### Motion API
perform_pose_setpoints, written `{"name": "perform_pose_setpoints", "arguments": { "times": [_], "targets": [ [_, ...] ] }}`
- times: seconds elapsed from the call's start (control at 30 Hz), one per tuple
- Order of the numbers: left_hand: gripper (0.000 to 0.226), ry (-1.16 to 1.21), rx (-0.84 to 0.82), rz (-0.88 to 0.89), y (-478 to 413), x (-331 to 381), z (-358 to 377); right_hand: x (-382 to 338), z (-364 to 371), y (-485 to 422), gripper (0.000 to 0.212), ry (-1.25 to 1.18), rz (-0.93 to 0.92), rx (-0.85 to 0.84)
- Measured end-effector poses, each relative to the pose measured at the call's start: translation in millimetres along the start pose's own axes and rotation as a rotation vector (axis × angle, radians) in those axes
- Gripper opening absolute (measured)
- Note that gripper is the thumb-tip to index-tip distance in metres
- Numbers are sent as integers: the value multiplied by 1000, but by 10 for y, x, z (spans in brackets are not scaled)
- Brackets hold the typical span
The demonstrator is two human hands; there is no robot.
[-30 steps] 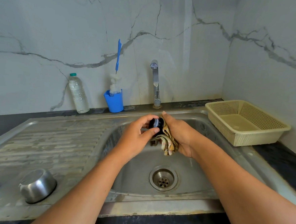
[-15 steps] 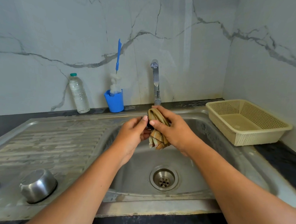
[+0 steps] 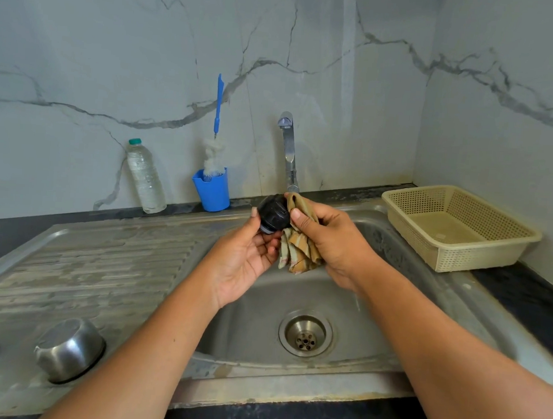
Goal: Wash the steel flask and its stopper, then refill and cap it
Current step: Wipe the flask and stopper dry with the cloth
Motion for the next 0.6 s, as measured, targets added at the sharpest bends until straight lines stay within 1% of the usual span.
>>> {"name": "perform_pose_setpoints", "arguments": {
  "times": [0.07,0.2,0.33,0.43,0.5,0.6],
  "targets": [
    [48,-2,-24,5,4,4,1,32,-33,-6,27,5,40,32],
    [43,-40,-45,25,-8,3,1,91,-75,-17,29,6,102,41],
    [31,-176,-56,70,-25,-26,3,79,-107,-31,27,117,76,76],
    [26,-265,-17,143,-53,-37,-4,63,-86,-24,23,215,52,75],
    [23,-266,27,182,-66,-12,-24,29,-33,2,23,273,23,53],
    [25,-240,98,205,-84,32,-94,18,93,41,28,390,-38,-22]
  ]
}}
Point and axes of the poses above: each hand's wrist, its own y-axis away from the middle knuckle, its own z-axis out of the palm, x = y × z, the point moved 8 cm from there along -y, towards the middle knuckle, and after that the axes turned 8 degrees about x, right-handed, at the moved point
